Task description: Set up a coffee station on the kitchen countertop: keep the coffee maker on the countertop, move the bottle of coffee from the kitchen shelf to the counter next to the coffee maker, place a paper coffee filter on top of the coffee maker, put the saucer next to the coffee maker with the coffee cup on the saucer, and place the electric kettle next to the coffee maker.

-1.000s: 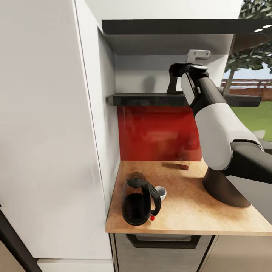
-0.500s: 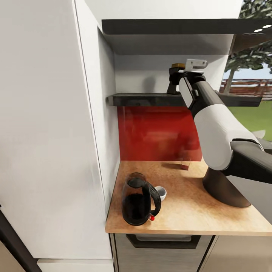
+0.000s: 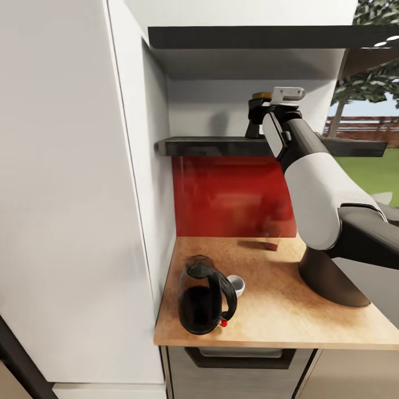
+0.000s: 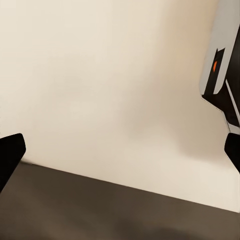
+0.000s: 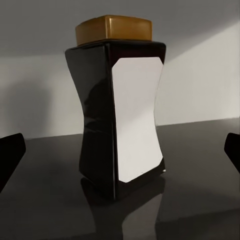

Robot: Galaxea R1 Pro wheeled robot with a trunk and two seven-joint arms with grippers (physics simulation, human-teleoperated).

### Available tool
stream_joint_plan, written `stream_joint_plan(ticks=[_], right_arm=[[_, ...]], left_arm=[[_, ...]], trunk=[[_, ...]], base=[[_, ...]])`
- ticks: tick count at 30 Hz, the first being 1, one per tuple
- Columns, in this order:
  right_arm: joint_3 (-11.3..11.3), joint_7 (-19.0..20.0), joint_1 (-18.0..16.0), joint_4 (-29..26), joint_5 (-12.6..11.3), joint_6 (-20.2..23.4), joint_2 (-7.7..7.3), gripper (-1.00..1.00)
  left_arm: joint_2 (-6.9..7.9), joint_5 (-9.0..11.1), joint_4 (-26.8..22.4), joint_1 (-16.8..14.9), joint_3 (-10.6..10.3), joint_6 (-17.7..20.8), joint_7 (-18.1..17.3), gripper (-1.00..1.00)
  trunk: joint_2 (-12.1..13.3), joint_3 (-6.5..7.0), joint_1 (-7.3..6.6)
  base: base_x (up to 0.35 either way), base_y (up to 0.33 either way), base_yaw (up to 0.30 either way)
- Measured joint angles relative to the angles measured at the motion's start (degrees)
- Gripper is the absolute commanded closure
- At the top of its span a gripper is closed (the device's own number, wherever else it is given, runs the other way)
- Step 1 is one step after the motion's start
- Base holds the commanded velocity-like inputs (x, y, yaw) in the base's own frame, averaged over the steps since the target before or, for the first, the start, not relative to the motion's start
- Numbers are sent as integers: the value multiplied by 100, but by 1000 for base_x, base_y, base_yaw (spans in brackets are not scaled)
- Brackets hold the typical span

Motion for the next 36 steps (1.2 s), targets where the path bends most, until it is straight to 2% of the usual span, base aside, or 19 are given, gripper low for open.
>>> stream_joint_plan(ticks=[7,36], right_arm=[[0,0,0,5,-9,0,4,-100],[-1,2,0,13,-9,-10,3,-100]], left_arm=[[0,-1,0,-1,0,0,0,-100],[-9,-3,5,7,0,0,0,-100]], trunk=[[1,0,1],[0,0,1]], base=[[209,0,0],[57,0,0]])
